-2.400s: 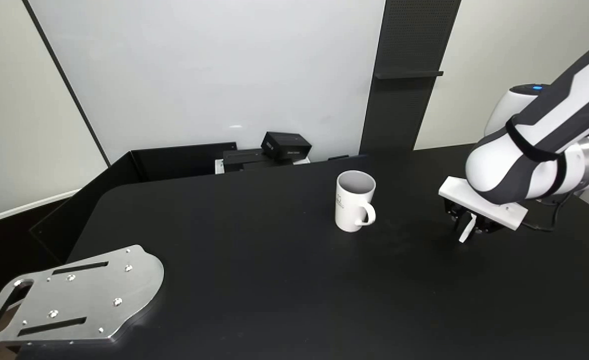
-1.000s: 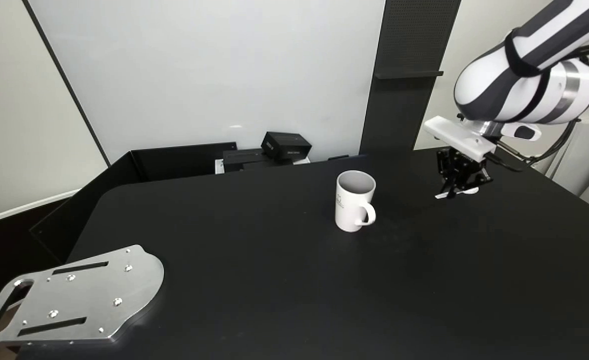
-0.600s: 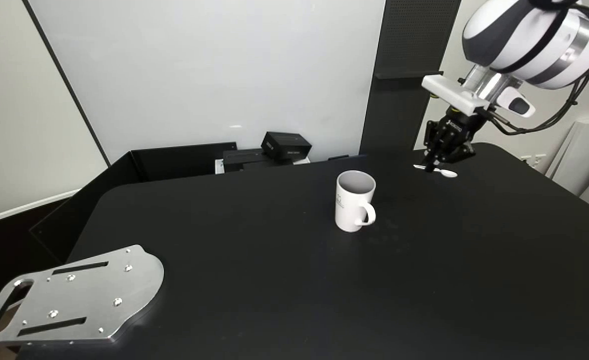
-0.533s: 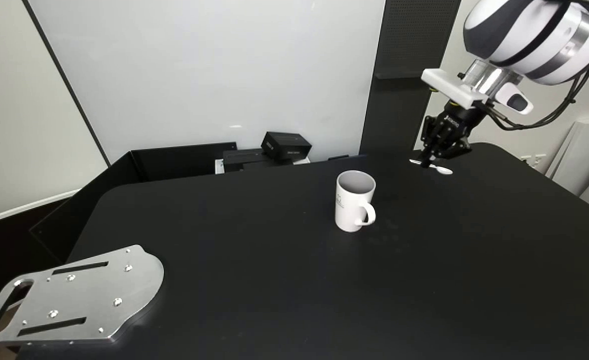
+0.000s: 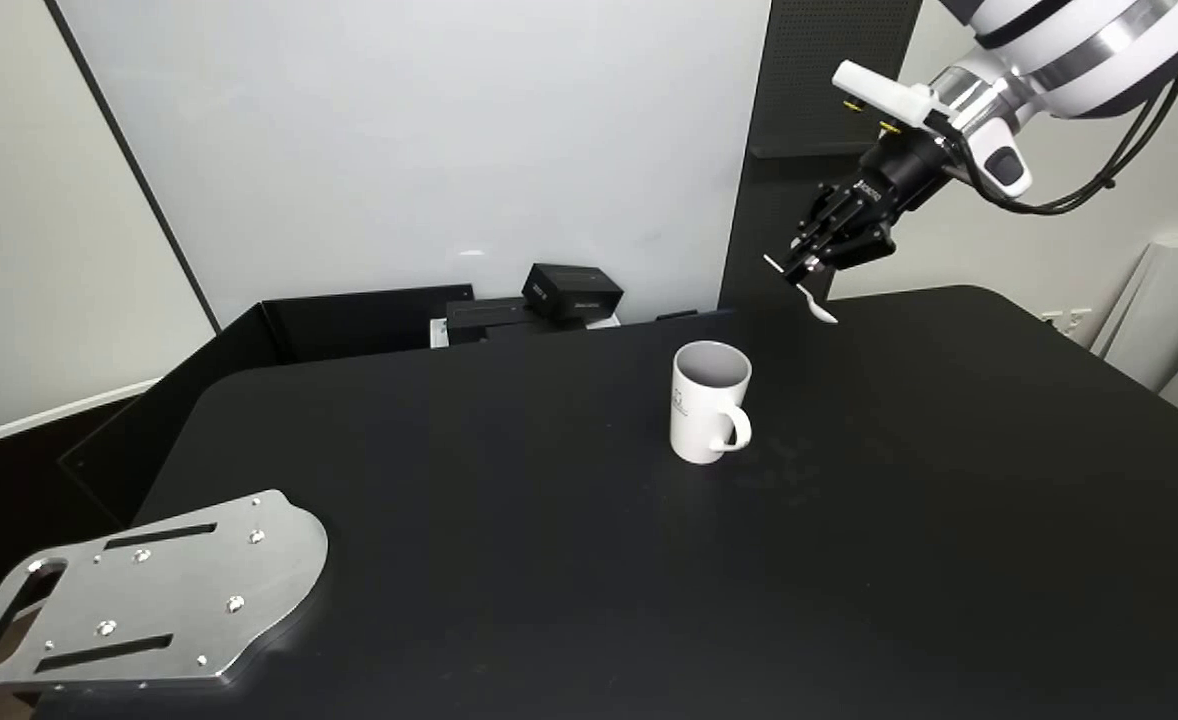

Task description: Put the spoon in the mug

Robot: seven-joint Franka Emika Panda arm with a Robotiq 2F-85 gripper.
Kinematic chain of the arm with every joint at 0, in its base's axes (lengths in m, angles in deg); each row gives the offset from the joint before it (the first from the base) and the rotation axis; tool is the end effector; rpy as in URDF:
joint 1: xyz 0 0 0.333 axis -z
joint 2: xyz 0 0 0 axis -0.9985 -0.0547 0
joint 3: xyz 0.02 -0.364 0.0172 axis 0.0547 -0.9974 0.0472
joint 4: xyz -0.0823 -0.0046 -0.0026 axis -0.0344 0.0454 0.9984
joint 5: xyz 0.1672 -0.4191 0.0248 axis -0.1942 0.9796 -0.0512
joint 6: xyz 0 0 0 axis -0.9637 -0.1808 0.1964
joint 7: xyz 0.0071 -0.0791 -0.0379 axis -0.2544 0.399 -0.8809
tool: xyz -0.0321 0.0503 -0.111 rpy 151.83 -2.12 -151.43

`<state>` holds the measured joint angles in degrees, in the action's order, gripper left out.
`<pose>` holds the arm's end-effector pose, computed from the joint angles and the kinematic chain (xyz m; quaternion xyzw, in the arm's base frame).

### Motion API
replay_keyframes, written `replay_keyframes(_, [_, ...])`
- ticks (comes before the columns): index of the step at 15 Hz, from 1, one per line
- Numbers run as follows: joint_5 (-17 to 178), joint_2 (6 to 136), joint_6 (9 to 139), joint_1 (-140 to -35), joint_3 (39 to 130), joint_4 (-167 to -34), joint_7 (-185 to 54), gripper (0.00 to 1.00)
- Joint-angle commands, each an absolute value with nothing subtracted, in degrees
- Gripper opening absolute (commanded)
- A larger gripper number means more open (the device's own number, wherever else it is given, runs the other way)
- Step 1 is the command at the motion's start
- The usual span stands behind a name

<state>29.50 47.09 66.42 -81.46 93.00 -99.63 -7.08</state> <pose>0.7743 0.0184 0.2065 -0.6280 0.7003 0.2068 0.2690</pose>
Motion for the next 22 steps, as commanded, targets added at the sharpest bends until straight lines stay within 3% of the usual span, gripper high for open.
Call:
replay_keyframes(1, [24.21,46.84,62.65,-81.86,93.34,-97.31,-7.6,0.04])
replay_keyframes(22, [15.01,46.11,51.44,-86.16,92.74,-95.74,-8.92,0.04])
